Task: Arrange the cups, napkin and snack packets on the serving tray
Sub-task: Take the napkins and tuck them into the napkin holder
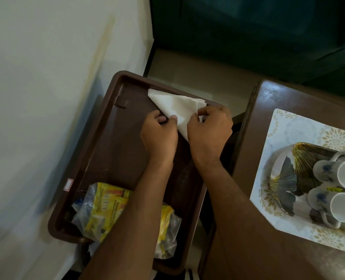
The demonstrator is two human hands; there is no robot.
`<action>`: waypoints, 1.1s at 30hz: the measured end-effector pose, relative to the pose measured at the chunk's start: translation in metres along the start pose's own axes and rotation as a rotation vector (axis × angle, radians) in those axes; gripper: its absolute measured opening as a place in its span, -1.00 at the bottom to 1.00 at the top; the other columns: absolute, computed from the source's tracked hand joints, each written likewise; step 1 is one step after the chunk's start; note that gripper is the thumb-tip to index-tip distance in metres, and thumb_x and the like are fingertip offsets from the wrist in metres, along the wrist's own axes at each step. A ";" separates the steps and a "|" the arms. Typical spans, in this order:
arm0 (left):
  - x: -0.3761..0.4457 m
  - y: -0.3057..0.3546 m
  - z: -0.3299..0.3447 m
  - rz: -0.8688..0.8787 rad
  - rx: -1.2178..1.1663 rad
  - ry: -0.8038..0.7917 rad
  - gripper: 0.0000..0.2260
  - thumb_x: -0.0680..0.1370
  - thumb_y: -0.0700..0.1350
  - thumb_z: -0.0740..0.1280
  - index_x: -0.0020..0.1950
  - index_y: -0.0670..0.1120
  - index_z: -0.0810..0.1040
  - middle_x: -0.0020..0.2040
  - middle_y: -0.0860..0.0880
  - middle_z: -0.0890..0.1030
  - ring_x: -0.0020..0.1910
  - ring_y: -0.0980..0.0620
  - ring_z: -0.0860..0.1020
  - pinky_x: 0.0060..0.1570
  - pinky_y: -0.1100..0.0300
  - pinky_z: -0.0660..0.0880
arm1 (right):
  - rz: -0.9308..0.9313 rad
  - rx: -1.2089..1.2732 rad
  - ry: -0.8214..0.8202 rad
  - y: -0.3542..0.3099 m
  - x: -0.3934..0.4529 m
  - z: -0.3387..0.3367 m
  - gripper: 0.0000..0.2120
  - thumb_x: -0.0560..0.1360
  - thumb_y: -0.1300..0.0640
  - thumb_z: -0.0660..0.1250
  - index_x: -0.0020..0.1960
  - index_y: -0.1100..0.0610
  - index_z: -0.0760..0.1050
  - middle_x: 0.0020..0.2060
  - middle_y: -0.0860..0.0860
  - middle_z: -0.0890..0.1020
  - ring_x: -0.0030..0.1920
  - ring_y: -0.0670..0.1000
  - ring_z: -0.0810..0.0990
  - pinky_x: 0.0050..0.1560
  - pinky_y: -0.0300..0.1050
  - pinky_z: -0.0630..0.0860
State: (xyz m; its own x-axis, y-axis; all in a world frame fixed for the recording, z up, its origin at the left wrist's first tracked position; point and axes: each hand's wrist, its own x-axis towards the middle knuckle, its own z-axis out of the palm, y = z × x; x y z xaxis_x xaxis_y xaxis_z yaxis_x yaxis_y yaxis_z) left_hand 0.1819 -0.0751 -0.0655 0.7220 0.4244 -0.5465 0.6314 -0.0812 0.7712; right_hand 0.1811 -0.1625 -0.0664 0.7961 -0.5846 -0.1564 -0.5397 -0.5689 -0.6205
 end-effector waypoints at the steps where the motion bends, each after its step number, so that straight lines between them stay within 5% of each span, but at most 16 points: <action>1: 0.001 0.001 -0.001 -0.034 -0.051 -0.012 -0.58 0.59 -0.13 0.46 0.44 -0.11 0.51 0.16 -0.01 0.67 0.11 0.04 0.67 0.21 0.03 0.64 | 0.003 0.009 -0.007 0.000 0.000 0.000 -0.85 0.53 0.16 0.45 0.08 0.14 0.67 0.13 0.03 0.65 0.01 -0.09 0.63 -0.17 -0.60 0.23; 7: 0.001 0.002 -0.008 -0.146 -0.253 -0.113 -0.80 0.60 -0.14 0.43 0.23 -0.07 0.65 0.01 0.04 0.71 -0.02 0.12 0.66 -0.15 0.28 0.59 | 0.000 0.107 -0.056 -0.001 -0.002 -0.007 -0.84 0.55 0.17 0.44 0.12 0.13 0.68 0.04 -0.01 0.73 0.01 -0.11 0.66 -0.08 -0.50 0.41; 12: -0.008 0.000 -0.018 -0.187 -0.453 -0.195 -0.87 0.62 -0.20 0.41 0.10 0.01 0.67 0.01 0.04 0.76 0.02 0.08 0.74 0.01 0.13 0.69 | 0.008 0.195 -0.123 -0.003 -0.006 -0.015 -0.85 0.54 0.16 0.45 0.11 0.12 0.68 0.05 -0.04 0.72 0.02 -0.11 0.67 -0.08 -0.46 0.50; 21: -0.019 -0.005 -0.025 -0.223 -0.677 -0.244 -0.75 0.61 -0.25 0.41 0.25 0.01 0.61 0.20 -0.06 0.72 0.21 -0.08 0.69 0.15 -0.11 0.68 | 0.116 0.369 -0.239 0.000 -0.012 -0.026 -0.98 0.48 0.17 0.45 -0.11 0.10 0.63 -0.12 -0.19 0.63 -0.09 -0.19 0.61 -0.26 -0.39 0.47; 24: -0.021 -0.007 -0.028 -0.226 -0.710 -0.245 -0.68 0.60 -0.27 0.42 0.33 -0.05 0.59 0.24 -0.09 0.71 0.23 -0.10 0.69 0.19 -0.15 0.66 | 0.168 0.451 -0.298 0.000 -0.011 -0.027 -0.97 0.48 0.19 0.44 -0.14 0.12 0.62 -0.10 -0.09 0.66 -0.04 -0.11 0.61 -0.18 -0.23 0.48; 29: -0.026 -0.013 -0.032 -0.233 -0.712 -0.250 -0.71 0.58 -0.28 0.43 0.27 -0.04 0.61 0.21 -0.08 0.72 0.20 -0.08 0.70 0.18 -0.14 0.67 | 0.153 0.491 -0.347 -0.001 -0.017 -0.033 -0.74 0.54 0.26 0.38 0.21 0.06 0.54 0.05 -0.12 0.63 0.03 -0.15 0.59 -0.12 -0.27 0.49; 33: -0.031 -0.015 -0.030 -0.226 -0.678 -0.278 -0.74 0.59 -0.29 0.43 0.25 -0.09 0.61 0.14 -0.08 0.75 0.14 -0.05 0.74 0.15 -0.07 0.69 | 0.135 0.520 -0.411 0.001 -0.025 -0.034 -0.52 0.63 0.00 0.35 0.51 0.02 0.34 0.25 -0.13 0.56 0.15 -0.16 0.57 -0.05 -0.35 0.49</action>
State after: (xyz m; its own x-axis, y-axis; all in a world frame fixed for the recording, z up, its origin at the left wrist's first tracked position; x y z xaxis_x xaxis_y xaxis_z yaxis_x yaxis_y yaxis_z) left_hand 0.1422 -0.0602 -0.0504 0.6967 0.1155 -0.7080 0.5257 0.5894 0.6134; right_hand 0.1518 -0.1683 -0.0371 0.8256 -0.3051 -0.4746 -0.5218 -0.0932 -0.8479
